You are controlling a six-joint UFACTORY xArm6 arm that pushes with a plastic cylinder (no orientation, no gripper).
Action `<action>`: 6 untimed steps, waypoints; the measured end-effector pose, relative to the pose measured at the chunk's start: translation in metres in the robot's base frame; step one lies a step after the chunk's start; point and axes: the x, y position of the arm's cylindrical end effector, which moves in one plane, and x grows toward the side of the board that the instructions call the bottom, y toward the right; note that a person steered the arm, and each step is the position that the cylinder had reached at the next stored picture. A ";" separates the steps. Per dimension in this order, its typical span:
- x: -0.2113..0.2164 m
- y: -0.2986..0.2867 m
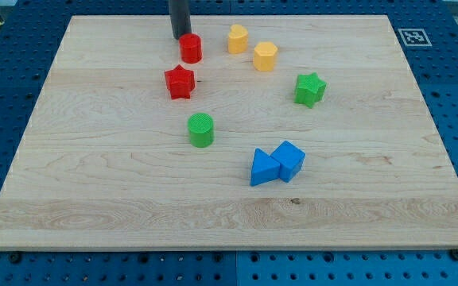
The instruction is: Slide the red circle closer to the red star
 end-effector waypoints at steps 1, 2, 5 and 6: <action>0.002 0.013; 0.027 0.014; 0.068 0.016; 0.074 0.028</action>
